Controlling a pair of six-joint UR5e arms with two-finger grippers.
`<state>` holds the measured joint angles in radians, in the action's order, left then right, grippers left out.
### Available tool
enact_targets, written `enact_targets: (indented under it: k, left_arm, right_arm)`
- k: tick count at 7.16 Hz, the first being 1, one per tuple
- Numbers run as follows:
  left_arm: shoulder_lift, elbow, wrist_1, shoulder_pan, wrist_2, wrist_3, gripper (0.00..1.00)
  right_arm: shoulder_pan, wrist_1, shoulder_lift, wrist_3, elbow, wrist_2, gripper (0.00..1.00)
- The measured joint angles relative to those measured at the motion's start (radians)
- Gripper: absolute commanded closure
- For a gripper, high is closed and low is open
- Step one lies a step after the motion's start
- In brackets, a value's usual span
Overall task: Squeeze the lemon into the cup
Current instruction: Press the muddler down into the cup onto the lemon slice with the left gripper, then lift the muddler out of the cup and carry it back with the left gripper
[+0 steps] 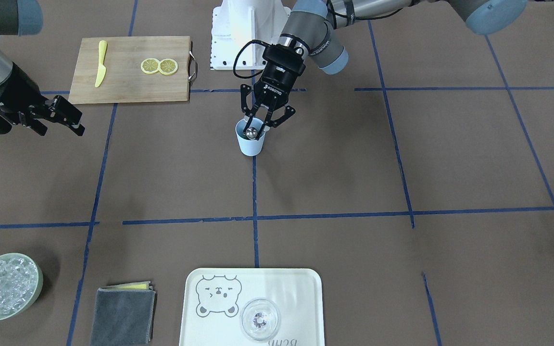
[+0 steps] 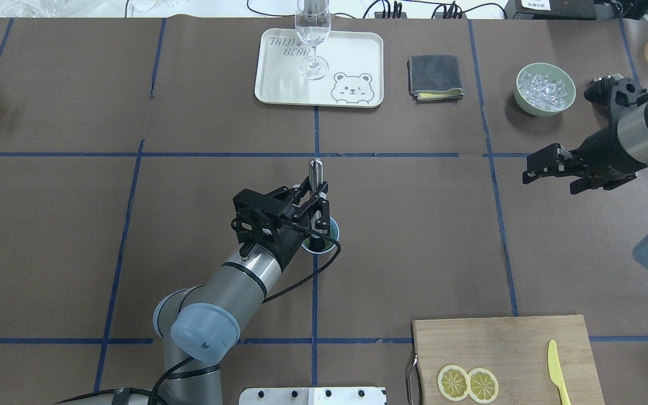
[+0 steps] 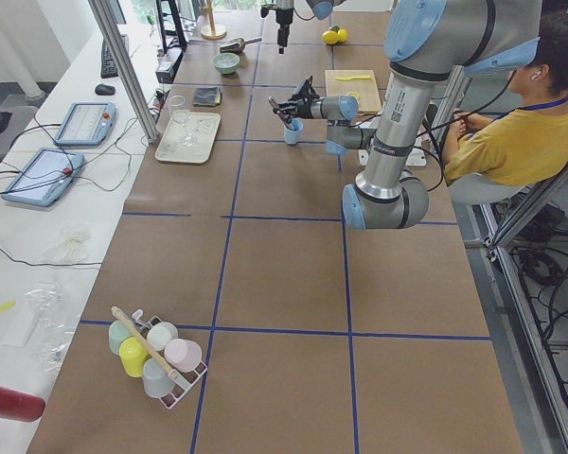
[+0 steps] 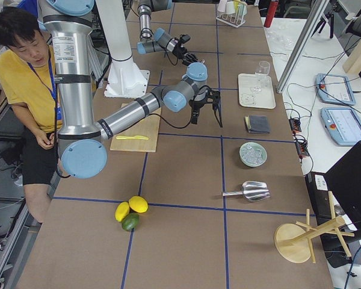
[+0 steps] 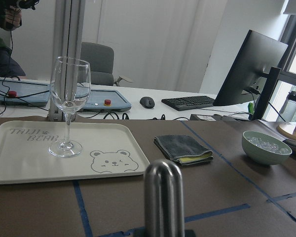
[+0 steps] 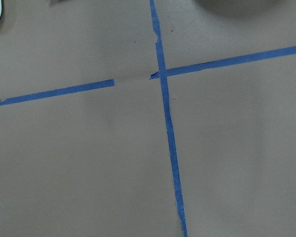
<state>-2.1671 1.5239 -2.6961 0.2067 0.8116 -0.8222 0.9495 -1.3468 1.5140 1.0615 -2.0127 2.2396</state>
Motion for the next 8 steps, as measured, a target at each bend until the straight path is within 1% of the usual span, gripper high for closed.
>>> enact_targets:
  k: [2,5,6,7,8]
  left_arm:
    - [-0.006,0.013,0.000,-0.002,0.004,0.026,1.00]
    - [-0.023,0.120,0.003,0.017,0.016,0.140,1.00]
    - [-0.025,0.161,0.011,0.043,0.060,0.170,1.00]
    - [-0.019,0.199,0.029,0.084,0.155,0.180,1.00]
    - [0.006,0.236,0.075,0.115,0.243,0.179,1.00]
  right_arm:
    - [0.000,0.000,0.000,0.000,0.000,0.000,0.00]
    - [0.000,0.000,0.000,0.000,-0.002,0.000,0.00]
    - [0.000,0.000,0.001,0.000,-0.004,0.000,0.00]
    - [0.001,0.000,0.002,0.001,-0.006,0.000,0.00]
    - [0.001,0.000,0.004,0.000,-0.006,-0.001,0.00]
